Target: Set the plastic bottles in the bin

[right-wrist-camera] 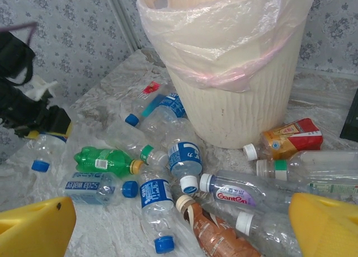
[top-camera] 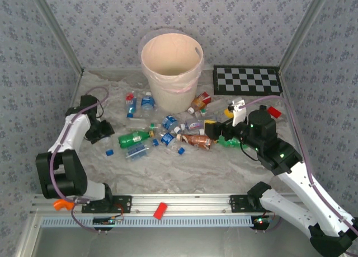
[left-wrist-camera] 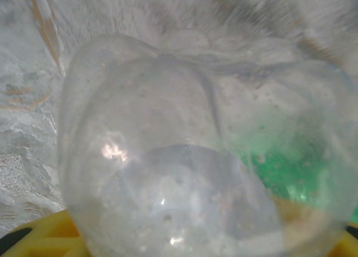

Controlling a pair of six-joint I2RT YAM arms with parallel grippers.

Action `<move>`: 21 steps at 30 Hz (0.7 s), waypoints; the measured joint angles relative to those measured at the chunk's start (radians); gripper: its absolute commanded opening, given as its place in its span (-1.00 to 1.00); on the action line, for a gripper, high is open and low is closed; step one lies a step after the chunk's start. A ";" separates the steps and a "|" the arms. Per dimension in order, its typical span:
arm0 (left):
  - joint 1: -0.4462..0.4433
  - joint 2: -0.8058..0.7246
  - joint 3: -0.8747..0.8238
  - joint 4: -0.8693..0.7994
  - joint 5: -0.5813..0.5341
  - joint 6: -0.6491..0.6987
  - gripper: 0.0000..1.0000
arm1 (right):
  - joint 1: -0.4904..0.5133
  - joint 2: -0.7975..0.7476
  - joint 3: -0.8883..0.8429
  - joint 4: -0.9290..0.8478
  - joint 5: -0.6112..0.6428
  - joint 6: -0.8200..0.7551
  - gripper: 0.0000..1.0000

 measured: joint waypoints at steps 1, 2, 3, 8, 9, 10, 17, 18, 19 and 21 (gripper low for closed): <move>-0.002 -0.026 0.021 -0.006 0.013 -0.009 0.06 | 0.000 0.000 0.000 0.000 -0.001 0.003 0.99; -0.006 -0.047 0.040 -0.011 0.020 -0.017 0.06 | 0.000 0.000 0.000 0.001 -0.003 0.007 0.99; -0.015 -0.073 0.066 -0.018 0.029 -0.028 0.06 | 0.000 0.000 0.000 0.001 -0.005 0.012 0.99; -0.114 -0.152 0.208 -0.032 0.055 -0.082 0.07 | 0.002 0.000 0.000 0.016 -0.015 0.032 0.99; -0.143 -0.156 0.242 -0.032 0.056 -0.095 0.07 | 0.003 0.000 0.000 0.018 -0.016 0.035 0.99; -0.172 -0.156 0.276 -0.031 0.055 -0.108 0.06 | 0.005 0.000 0.000 0.019 -0.018 0.038 0.99; -0.379 -0.095 0.528 0.007 0.026 -0.152 0.07 | 0.029 0.000 0.000 0.019 -0.018 0.056 0.99; -0.403 -0.066 0.582 0.020 0.019 -0.151 0.07 | 0.032 -0.001 0.000 0.019 -0.017 0.057 0.99; -0.424 -0.030 0.643 0.025 0.011 -0.151 0.06 | 0.037 -0.002 0.000 0.019 -0.017 0.058 0.99; -0.451 0.054 0.777 0.031 0.004 -0.148 0.06 | 0.043 -0.004 0.000 0.018 -0.013 0.061 0.99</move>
